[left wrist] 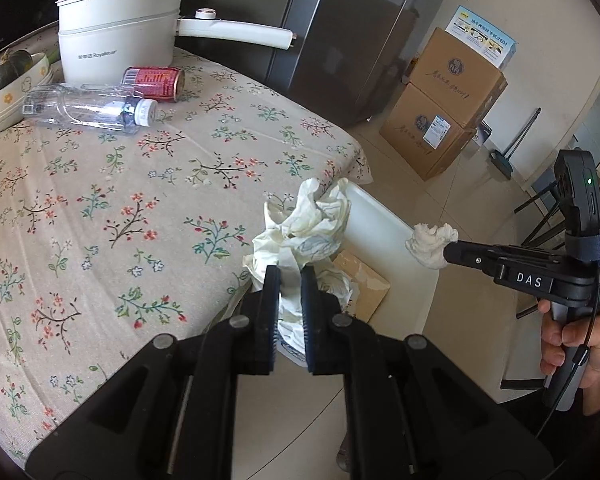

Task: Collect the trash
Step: 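Open both tools over the white bin to drop the tissues, then move both tools back over the table toward the water bottle and soda can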

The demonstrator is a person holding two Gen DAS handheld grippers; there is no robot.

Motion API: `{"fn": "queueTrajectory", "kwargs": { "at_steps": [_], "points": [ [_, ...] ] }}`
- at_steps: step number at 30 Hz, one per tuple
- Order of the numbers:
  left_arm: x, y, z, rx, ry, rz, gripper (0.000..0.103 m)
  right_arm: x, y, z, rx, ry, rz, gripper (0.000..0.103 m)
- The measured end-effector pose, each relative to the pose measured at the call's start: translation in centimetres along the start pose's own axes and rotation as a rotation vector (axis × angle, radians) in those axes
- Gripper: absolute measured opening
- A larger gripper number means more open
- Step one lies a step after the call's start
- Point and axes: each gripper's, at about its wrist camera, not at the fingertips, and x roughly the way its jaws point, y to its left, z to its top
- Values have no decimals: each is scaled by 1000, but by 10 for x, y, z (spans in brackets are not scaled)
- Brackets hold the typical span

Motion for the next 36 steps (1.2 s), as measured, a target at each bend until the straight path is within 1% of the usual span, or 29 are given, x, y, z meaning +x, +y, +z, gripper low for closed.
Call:
{"fn": "queueTrajectory", "kwargs": {
  "at_steps": [4,10,12,14,15,17,21,23,26,30,33,36],
  "points": [
    [22,-14,0,20,11,-9,12,3,-17,-4,31,16,-16,14],
    [48,-26,2,55,-13,0,14,9,-28,-8,42,35,-55,14],
    [54,-28,1,62,-11,10,21,11,-31,-9,52,42,-63,14],
    [55,-28,1,60,-6,26,43,12,-33,-9,58,47,-70,14],
    [54,-28,1,60,-10,32,48,12,-34,-9,59,48,-72,14],
    [49,-28,2,65,-27,47,63,12,-34,-9,61,47,-71,14],
    [37,-20,5,71,-44,112,73,12,-32,-7,62,45,-69,14],
    [30,-12,6,55,-50,133,81,13,-30,-6,61,46,-68,14],
    [19,2,6,25,-53,169,85,15,-26,-5,57,49,-66,14],
    [7,17,5,9,-59,250,87,17,-21,-1,53,48,-64,15],
    [-3,29,3,-14,-60,280,89,18,-17,1,50,51,-64,15],
    [-11,39,3,-34,-56,307,90,22,-13,2,60,62,-60,19]
  ]
}}
